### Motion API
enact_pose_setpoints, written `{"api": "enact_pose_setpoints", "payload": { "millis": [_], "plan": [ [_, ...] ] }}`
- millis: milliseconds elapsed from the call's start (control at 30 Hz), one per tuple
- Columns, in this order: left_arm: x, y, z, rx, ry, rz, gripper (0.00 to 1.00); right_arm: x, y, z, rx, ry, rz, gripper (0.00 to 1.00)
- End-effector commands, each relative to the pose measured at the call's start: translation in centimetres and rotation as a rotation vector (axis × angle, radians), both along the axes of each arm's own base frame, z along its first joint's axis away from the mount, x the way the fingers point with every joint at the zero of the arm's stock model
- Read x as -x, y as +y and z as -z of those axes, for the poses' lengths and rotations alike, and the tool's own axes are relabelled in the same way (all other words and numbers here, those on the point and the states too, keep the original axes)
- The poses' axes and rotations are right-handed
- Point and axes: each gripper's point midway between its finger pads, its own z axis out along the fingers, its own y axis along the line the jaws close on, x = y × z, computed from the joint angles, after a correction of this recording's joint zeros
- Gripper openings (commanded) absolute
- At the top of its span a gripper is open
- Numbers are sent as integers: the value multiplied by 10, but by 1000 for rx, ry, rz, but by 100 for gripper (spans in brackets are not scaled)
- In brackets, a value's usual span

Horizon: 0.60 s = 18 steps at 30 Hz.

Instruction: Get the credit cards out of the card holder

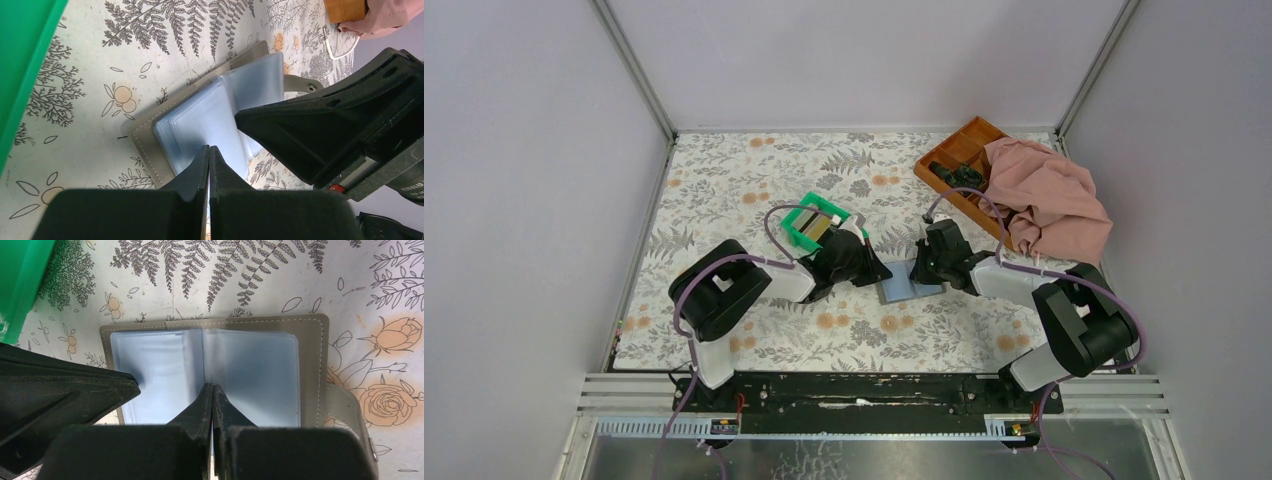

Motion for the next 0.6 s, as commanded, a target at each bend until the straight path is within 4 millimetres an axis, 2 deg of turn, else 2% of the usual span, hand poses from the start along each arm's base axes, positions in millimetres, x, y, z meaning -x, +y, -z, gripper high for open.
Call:
{"api": "enact_pose_setpoints", "payload": {
  "millis": [0, 167, 267, 567],
  "plan": [
    [-2, 1, -5, 5, -18, -23, 0, 22, -2, 16, 12, 82, -30, 0],
    [5, 7, -18, 17, -36, -30, 0, 22, -1, 18, 11, 86, -29, 0],
    [9, 14, -19, 18, -34, -44, 0, 22, -1, 17, 12, 82, -28, 0],
    [14, 19, -6, 10, -12, -53, 0, 22, -1, 19, 14, 86, -27, 0]
  ]
}}
